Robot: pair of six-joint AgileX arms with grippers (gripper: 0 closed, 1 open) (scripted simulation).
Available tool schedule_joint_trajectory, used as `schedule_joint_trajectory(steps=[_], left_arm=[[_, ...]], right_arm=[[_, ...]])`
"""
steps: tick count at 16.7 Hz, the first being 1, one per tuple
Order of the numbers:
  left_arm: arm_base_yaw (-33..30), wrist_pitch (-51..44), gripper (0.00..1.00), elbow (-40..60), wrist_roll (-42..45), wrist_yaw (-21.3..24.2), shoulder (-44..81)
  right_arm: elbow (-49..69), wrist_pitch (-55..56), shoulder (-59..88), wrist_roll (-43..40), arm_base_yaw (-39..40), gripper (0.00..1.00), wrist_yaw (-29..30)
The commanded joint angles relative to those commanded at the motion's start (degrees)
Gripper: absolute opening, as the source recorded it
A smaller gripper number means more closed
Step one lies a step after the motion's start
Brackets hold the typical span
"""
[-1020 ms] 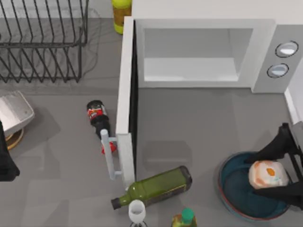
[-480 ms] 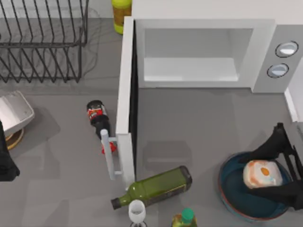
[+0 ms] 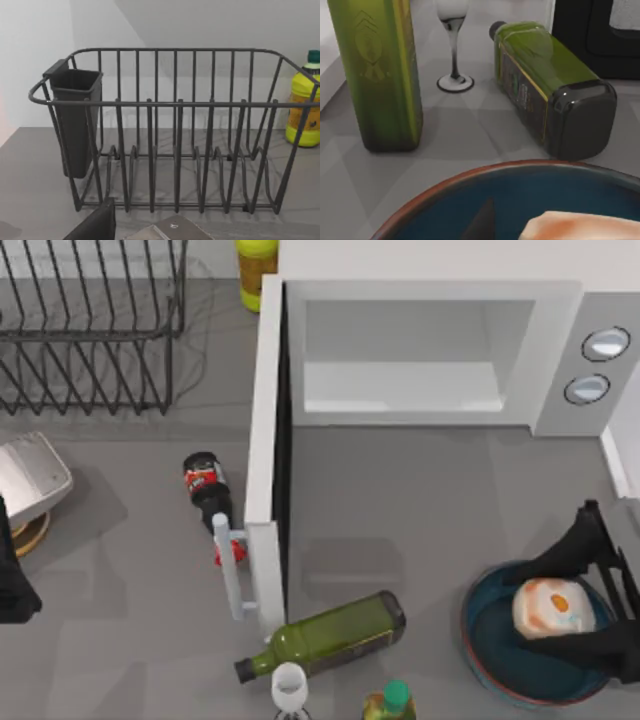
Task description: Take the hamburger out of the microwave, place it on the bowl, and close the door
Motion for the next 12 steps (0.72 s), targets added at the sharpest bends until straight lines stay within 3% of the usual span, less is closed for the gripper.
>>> schedule_joint_trajectory(steps=[4, 12], left_arm=[[0.00, 0.00, 1.00, 0.00, 0.00, 0.00, 0.00], [0.00, 0.00, 1.00, 0.00, 0.00, 0.00, 0.00]], right_arm=[[0.00, 0.00, 0.00, 0.00, 0.00, 0.98, 0.00], [0.00, 0.00, 0.00, 0.00, 0.00, 1.00, 0.00]])
